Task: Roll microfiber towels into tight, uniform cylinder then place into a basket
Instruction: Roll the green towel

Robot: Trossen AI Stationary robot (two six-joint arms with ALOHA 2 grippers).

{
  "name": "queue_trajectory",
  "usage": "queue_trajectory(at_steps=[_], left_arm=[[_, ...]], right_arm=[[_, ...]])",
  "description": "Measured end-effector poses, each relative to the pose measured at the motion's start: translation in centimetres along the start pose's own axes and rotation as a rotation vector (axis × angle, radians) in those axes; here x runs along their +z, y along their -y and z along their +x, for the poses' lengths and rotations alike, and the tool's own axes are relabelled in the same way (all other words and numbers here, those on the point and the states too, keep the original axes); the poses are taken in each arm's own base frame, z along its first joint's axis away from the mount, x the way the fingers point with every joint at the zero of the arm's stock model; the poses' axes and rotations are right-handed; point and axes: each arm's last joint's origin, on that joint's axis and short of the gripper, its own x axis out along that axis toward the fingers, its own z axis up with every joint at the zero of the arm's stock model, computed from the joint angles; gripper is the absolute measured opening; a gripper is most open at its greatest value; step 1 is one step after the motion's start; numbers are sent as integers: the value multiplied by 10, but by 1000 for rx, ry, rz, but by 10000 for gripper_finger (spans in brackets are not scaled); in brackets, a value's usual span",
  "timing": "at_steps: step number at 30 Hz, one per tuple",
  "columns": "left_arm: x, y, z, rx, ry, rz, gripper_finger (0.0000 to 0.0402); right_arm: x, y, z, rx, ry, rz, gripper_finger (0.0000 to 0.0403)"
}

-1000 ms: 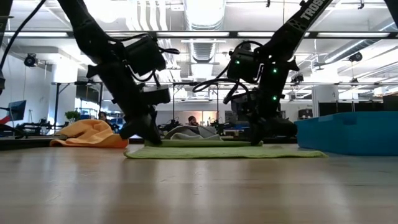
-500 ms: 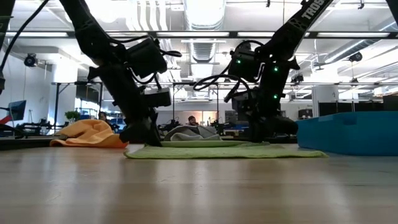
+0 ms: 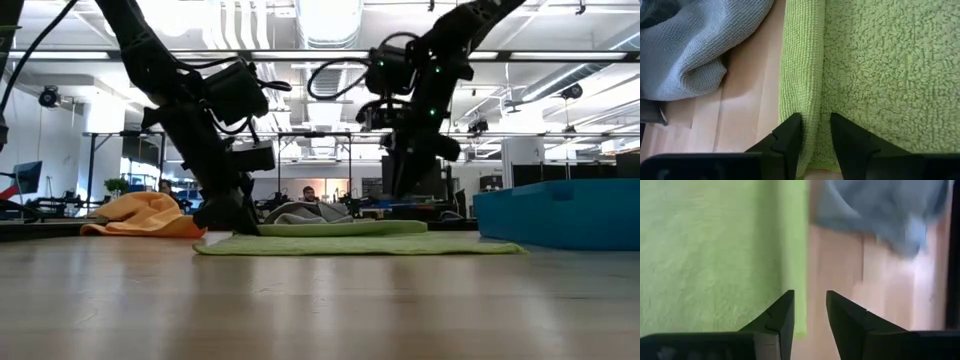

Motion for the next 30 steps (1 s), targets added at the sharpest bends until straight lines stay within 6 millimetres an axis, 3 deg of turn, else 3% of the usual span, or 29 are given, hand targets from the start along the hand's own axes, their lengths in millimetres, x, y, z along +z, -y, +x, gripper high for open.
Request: queue_trajectory(at_steps=[5, 11, 17, 24, 30], left_arm=[[-2, 1, 0, -11, -14, 49, 98], [-2, 1, 0, -12, -14, 49, 98], [-2, 1, 0, -13, -14, 98, 98], [-2, 1, 0, -16, -14, 121, 98], [-2, 1, 0, -16, -14, 129, 98]], right_arm=[[-17, 17, 12, 13, -62, 116, 109], [-18, -2, 9, 137, -96, -56, 109], [-9, -11, 22, -29, -102, -88, 109], [-10, -22, 31, -5, -153, -94, 96], [-8, -24, 31, -11, -152, -94, 57]])
